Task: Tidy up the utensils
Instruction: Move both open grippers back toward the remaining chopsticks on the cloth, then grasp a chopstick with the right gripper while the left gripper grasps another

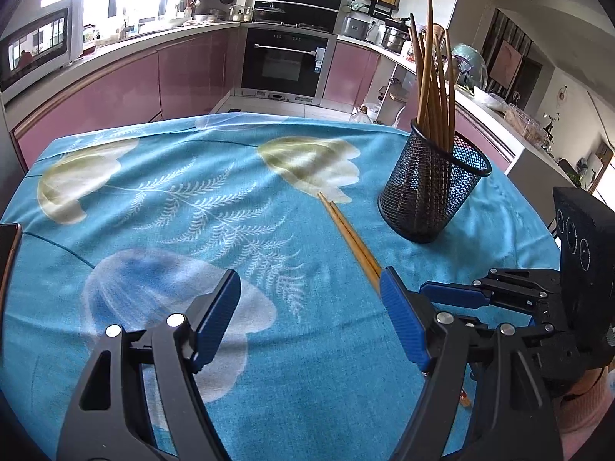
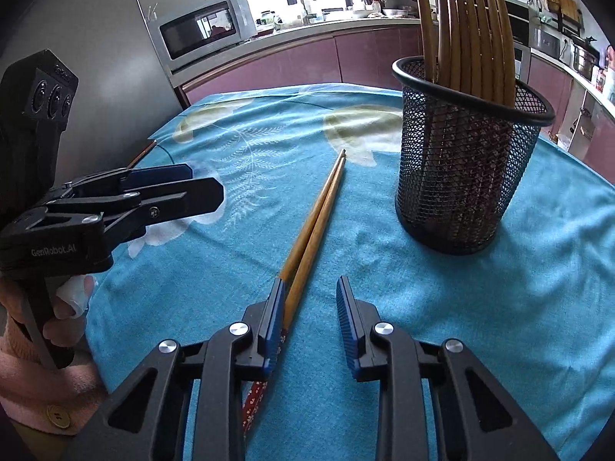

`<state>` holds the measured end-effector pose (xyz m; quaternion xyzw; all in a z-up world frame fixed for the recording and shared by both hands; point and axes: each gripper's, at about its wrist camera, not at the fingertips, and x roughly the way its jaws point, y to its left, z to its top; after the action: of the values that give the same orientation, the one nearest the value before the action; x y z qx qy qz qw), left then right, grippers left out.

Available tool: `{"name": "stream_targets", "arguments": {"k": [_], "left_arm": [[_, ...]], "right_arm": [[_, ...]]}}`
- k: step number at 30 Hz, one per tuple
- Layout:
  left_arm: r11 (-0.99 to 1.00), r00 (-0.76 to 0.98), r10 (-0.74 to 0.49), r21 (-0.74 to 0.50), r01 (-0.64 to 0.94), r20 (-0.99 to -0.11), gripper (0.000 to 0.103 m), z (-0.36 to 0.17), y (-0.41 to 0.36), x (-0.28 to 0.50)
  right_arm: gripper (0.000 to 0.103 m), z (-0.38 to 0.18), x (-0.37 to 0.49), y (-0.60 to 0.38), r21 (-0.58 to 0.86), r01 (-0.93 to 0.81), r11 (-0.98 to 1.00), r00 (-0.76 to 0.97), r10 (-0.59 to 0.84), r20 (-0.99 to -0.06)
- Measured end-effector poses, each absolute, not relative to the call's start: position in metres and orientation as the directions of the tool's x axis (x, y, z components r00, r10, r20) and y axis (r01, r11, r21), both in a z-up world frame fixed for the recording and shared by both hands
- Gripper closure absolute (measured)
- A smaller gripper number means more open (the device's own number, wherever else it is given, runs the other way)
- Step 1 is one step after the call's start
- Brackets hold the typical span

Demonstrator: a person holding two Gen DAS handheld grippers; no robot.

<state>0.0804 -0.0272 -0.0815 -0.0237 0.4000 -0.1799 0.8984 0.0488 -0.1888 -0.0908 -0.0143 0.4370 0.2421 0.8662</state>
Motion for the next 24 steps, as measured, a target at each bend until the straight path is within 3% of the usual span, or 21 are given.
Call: {"name": "stream_targets", "arguments": {"k": [7,15,24], "left_arm": [[0.928,0.589,-0.347,-0.174,0.330,-0.730,0.029,-0.088,-0.039,0.081],[0.911,0.542,-0.357,-0.154,0.384,-0.761,0.032,-0.100,-0.064,0.087],[0.903,0.499,-0.325,-0.106,0.417,-0.803,0.045,-0.116,-0.086,0.091]], "right_arm": [[0.089,-0.093,0.052,-0.201,0.214,-0.396,0.893,0.498,0.404,-0.767],[0.090,-0.094,0.056,-0.214,0.258,-0.366,0.894,0.496,0.422,-0.759],[0.090,-0.094,0.056,-0.221,0.270,-0.362,0.892,0.494,0.429,-0.756]]}}
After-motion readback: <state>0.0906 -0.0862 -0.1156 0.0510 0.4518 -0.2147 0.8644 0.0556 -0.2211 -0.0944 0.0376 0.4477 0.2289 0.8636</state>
